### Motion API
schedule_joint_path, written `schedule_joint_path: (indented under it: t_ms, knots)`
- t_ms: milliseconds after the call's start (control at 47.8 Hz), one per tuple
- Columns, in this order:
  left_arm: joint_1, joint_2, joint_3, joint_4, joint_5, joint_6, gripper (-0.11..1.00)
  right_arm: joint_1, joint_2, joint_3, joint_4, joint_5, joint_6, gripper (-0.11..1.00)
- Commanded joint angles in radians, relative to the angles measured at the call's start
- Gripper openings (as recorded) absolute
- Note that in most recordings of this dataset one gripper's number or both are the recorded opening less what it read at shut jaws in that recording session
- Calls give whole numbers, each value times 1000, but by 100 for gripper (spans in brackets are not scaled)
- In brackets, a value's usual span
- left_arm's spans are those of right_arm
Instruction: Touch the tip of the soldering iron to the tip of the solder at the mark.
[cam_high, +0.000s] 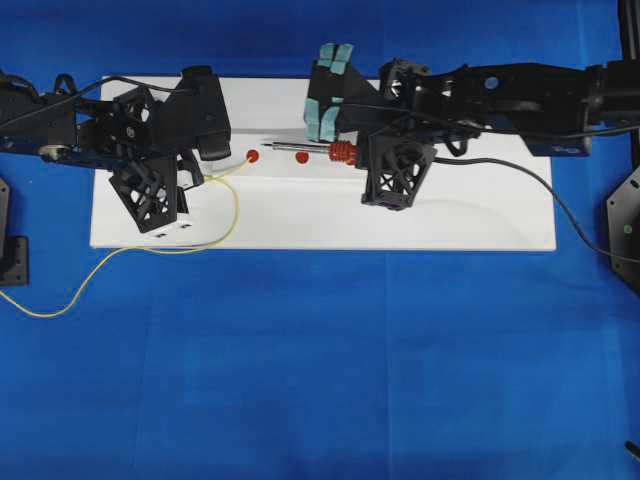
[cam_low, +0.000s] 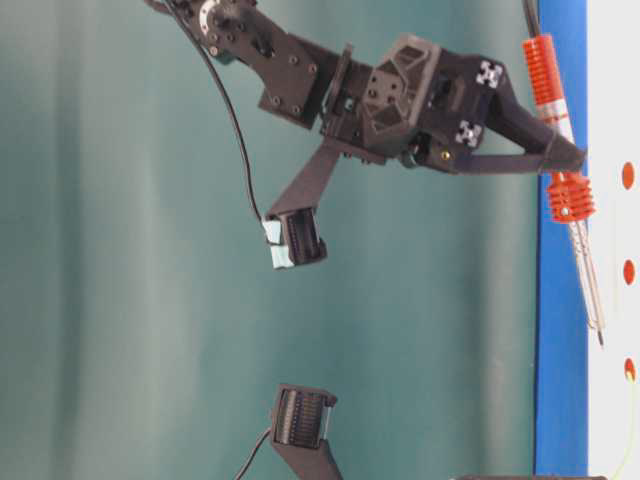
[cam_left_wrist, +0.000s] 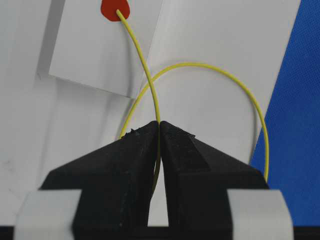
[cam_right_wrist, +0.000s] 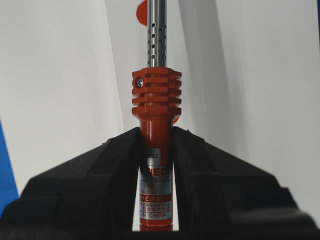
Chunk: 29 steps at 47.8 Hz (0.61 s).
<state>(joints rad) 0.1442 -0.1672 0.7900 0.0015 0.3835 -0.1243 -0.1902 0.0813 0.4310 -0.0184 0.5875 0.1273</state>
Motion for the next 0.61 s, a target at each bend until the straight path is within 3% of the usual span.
schedule_joint_path:
  t_ms: [0, 586]
  knots:
    - [-2, -8, -12, 3, -3, 0, 2, 8, 0, -40, -3, 6, -2, 6]
    - [-2, -6, -15, 2, 5, 0, 2, 18, 31, -74, -3, 54, 5, 6]
